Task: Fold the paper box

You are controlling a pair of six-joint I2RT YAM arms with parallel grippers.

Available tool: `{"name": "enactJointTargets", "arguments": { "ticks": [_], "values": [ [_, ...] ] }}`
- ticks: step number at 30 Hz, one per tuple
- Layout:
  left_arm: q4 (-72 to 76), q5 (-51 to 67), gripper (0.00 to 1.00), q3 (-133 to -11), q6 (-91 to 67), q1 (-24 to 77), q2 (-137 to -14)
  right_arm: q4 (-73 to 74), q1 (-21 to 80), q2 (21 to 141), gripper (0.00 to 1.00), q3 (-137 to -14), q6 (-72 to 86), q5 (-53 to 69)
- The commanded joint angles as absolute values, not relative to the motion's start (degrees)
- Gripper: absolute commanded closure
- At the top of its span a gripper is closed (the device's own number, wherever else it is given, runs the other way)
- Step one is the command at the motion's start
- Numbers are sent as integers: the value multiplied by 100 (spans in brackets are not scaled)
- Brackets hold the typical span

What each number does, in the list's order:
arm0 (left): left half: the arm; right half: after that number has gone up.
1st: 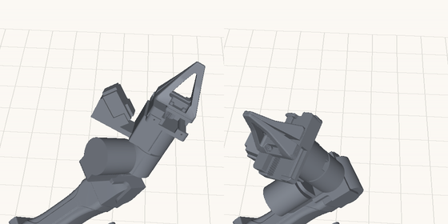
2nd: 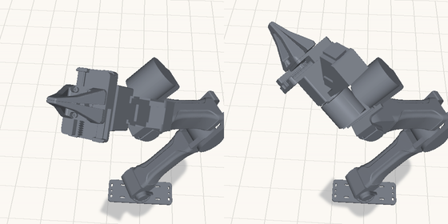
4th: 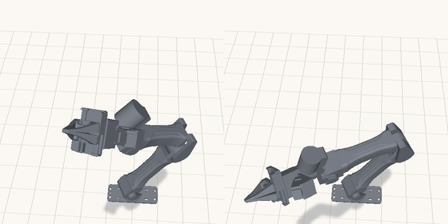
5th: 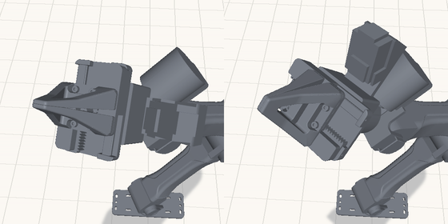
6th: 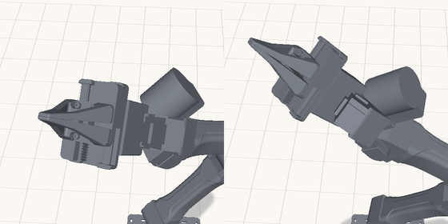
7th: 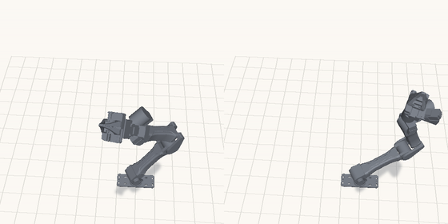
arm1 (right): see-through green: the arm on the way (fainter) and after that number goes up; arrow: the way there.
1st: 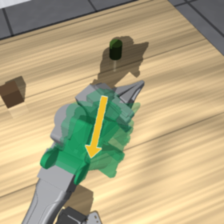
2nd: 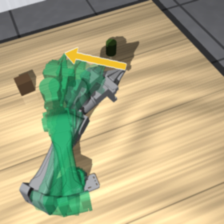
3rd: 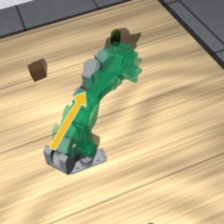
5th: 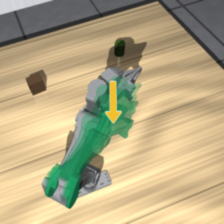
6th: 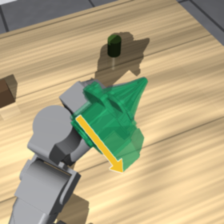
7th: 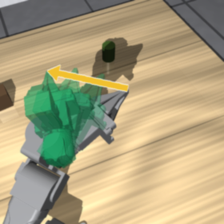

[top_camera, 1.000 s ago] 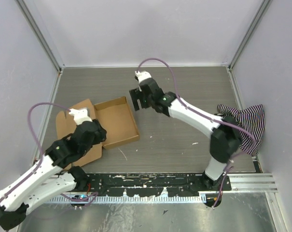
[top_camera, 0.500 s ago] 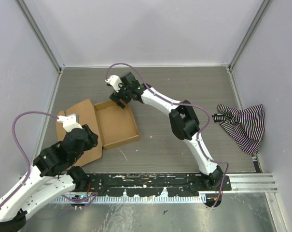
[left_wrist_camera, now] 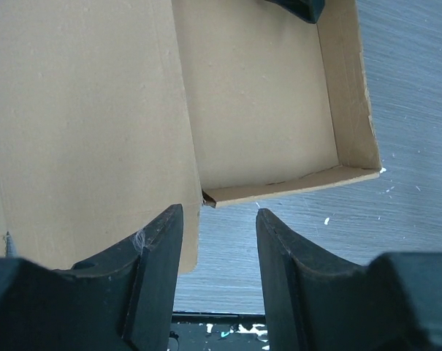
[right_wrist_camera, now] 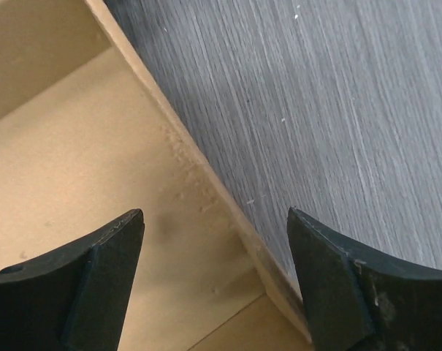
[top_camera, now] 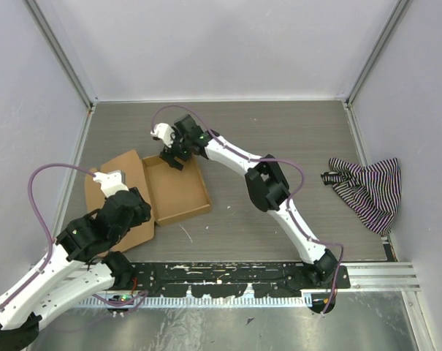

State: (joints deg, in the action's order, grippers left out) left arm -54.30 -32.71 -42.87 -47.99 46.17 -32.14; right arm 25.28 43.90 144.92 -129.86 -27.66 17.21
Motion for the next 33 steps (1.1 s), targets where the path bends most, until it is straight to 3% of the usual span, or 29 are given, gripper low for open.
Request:
{"name": "enactJointTargets", "arguments": {
  "ticks": [1,2,3,4,5,11,18,22,25,29,30,33],
  "values": [
    [-5466,-3191,49,-4477,-4752,4598,-3284,2274,4415,14547,21,-13200,-2773,1764],
    [-5447,-3190,49,-4482,-4759,4599,-3292,2223,4409,14541,29,-13169,-2724,1638],
    [-5423,-3190,49,-4482,-4759,4597,-3295,2147,4397,14514,48,-13102,-2672,1491],
    [-5416,-3184,49,-4488,-4761,4601,-3300,2039,4387,14444,59,-12973,-2586,1329],
    [-5400,-3182,49,-4503,-4771,4605,-3316,1859,4358,14324,67,-12773,-2497,1120],
    [-5227,-3173,49,-4540,-4721,4597,-3491,1203,3897,13084,82,-11023,-1380,255],
    [-4587,-3380,45,-4733,-4454,4596,-4379,2090,3705,11621,91,-8922,617,-915],
    [-4300,-3550,42,-5066,-4161,4467,-5285,2092,3727,10622,95,-7042,2279,-1072],
    [-4170,-3346,42,-5339,-3929,4125,-5937,1548,4019,9908,94,-5580,3352,-862],
    [-3759,-2872,40,-5393,-3733,3464,-6231,1792,4955,9375,90,-4791,4219,-1870],
    [-3613,-2706,39,-5312,-3682,3303,-6223,1894,5157,9322,84,-4721,4386,-2022],
    [-3356,-2354,31,-5161,-3597,2808,-6232,2242,5588,9206,52,-4723,4869,-2395]
  ]
}}
